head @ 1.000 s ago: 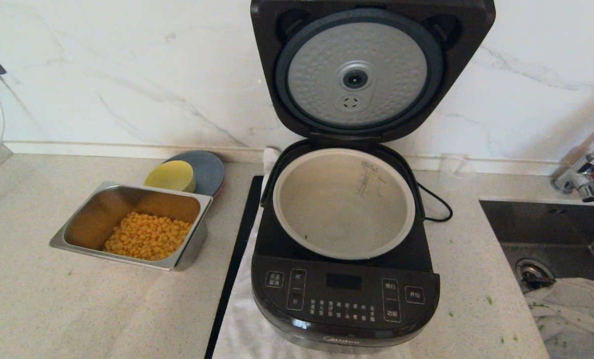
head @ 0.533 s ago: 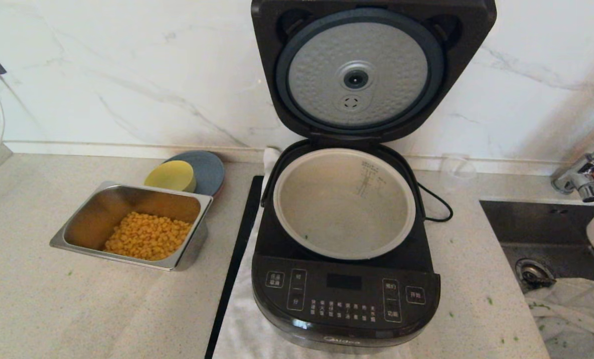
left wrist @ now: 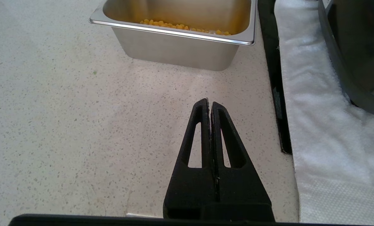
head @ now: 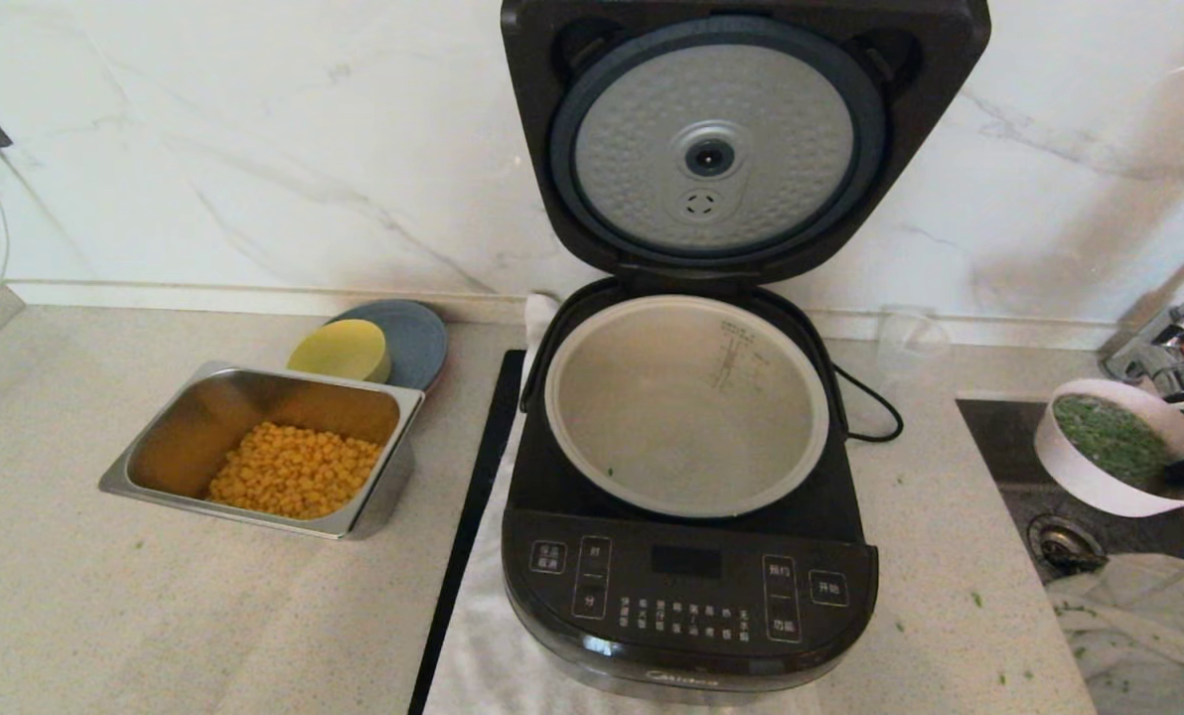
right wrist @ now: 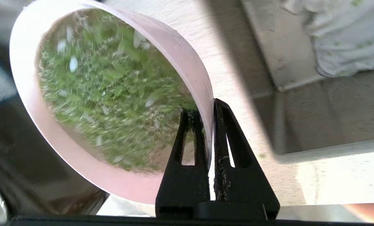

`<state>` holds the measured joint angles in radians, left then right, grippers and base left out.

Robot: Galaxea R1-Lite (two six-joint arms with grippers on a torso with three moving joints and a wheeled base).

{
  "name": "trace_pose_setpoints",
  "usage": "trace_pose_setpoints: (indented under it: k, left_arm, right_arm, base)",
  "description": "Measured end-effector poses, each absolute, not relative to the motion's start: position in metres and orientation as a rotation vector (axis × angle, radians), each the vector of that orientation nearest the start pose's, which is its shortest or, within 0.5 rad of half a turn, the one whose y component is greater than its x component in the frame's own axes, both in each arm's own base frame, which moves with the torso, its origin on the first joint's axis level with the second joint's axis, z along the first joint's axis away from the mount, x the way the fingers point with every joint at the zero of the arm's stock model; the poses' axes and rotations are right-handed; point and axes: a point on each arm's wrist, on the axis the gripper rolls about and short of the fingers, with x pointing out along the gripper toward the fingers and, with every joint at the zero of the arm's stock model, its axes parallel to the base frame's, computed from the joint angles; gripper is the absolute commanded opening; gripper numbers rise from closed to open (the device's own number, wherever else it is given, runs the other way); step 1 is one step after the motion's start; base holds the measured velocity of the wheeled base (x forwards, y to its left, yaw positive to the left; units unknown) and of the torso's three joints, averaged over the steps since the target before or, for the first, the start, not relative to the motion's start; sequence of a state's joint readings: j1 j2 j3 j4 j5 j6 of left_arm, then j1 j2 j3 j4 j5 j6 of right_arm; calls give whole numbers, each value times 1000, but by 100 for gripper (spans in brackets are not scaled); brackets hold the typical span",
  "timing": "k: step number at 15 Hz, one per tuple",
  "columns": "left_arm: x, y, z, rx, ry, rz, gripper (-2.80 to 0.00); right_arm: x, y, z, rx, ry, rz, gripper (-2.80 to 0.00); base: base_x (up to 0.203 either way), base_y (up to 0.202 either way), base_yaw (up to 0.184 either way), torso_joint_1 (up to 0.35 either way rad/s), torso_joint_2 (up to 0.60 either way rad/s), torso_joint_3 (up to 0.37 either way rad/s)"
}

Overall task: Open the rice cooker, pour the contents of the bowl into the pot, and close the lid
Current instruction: Pour the water from the bowl into the rice cooker

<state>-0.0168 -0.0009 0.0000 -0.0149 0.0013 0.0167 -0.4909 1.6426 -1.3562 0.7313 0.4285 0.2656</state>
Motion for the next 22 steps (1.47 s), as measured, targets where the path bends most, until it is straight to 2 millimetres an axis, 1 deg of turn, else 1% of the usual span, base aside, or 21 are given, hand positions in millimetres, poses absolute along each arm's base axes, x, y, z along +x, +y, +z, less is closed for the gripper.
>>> trace_pose_setpoints:
  k: [4,7,11,13,15,22]
  left_arm:
    - [-23,0,77,17,-16,-15,-280]
    - [-23,0,77,17,-16,-15,-280]
    - [-23,0,77,17,-16,-15,-280]
    - [-23,0,77,17,-16,-15,-280]
    - [-23,0,77,17,-16,-15,-280]
    - [-23,0,77,16,-16,-15,-280]
  right_arm:
    - [239,-71,254,594,898,-114,-280]
    - [241,-47,267,577,878,-59,-280]
    - [243,-22,286,549,856,-1,-280]
    - [247,-9,292,511,845,9,-280]
    - [251,5,300,511,842,31,-280]
    - [253,42,323,484,903,137,-280]
  base:
    - [0,0,0,0,0,0]
    - [0,0,0,0,0,0]
    - [0,0,0,0,0,0]
    - [0,0,0,0,0,0]
    - [0,0,0,0,0,0]
    - [0,0,0,0,0,0]
